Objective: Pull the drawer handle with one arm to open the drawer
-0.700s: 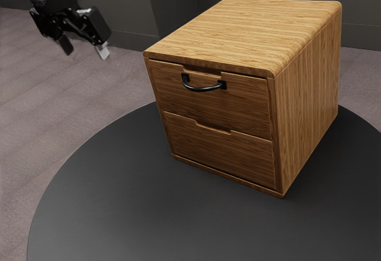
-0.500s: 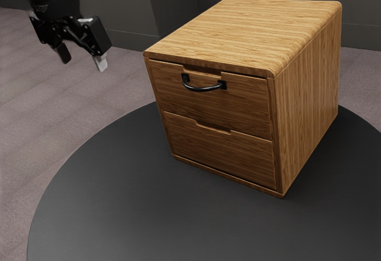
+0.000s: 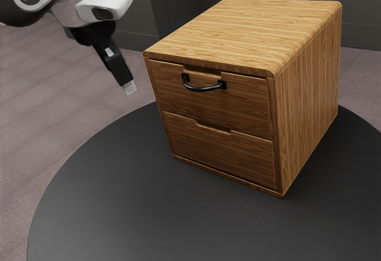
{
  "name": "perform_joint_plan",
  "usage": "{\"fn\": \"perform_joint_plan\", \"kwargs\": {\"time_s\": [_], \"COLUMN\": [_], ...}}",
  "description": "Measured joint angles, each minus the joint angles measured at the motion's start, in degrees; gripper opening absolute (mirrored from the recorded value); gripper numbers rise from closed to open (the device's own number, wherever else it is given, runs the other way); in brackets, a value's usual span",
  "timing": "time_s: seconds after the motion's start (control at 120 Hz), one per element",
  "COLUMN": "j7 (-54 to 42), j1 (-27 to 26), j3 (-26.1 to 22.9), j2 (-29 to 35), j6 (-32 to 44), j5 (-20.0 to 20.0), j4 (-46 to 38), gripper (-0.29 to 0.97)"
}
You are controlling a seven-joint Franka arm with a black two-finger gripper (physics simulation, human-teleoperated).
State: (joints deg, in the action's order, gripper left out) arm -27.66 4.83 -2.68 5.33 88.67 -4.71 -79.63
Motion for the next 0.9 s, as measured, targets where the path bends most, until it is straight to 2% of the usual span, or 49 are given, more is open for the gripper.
{"fn": "perform_joint_plan", "kwargs": {"time_s": [0.067,0.142,0.383,0.567,0.692,0.9], "j7": [-5.49,-11.13,-25.29,-35.1,-40.38,-46.32], "j1": [0.52,0.54,0.31,0.29,0.12,0.16], "j3": [-0.07,0.18,-0.35,-1.17,-3.91,-4.51], "j2": [0.58,0.86,3.42,9.14,8.06,5.47], "j6": [5.69,9.95,15.27,23.17,29.39,34.29], "j5": [-0.46,-0.58,-1.03,-0.98,-0.17,1.01], "j4": [-5.38,-7.01,-8.39,-19.68,-21.35,-20.64], "gripper": [0.68,0.68,0.68,0.68,0.67,0.66]}}
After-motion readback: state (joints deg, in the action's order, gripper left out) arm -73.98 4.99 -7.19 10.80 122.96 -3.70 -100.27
